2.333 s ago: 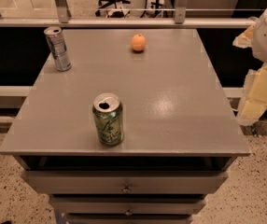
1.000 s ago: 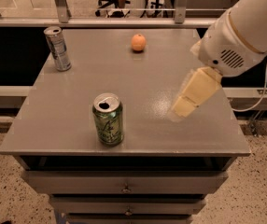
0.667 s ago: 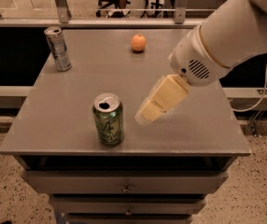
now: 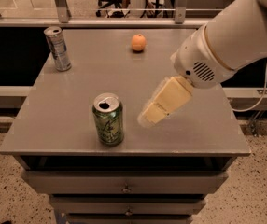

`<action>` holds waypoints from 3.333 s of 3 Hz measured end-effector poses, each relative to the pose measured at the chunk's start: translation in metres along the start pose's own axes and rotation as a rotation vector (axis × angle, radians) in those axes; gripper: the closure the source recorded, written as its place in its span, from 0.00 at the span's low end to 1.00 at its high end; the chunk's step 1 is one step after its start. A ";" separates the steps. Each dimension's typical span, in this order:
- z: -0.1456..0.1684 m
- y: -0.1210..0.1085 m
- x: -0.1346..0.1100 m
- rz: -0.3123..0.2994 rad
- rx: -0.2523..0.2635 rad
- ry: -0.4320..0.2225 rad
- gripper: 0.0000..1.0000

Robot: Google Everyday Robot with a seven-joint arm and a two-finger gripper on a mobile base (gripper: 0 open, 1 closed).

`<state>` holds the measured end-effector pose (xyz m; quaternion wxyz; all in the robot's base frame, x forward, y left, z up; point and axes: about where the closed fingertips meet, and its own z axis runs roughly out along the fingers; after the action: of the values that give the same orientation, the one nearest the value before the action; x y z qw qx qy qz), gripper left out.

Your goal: Knock green can over

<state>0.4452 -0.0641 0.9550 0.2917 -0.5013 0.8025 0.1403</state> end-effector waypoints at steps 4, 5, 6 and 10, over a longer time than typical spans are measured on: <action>0.103 0.032 -0.007 0.099 -0.066 -0.337 0.00; 0.125 0.023 -0.021 0.137 -0.059 -0.407 0.00; 0.133 0.014 -0.029 0.159 -0.041 -0.441 0.00; 0.120 -0.121 -0.041 0.301 0.144 -0.511 0.00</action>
Offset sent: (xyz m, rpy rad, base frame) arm -0.0117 0.0552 -0.0821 0.2944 -0.0241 -0.0066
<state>0.6050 -0.0276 0.8931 0.4948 -0.3032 0.7763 0.2461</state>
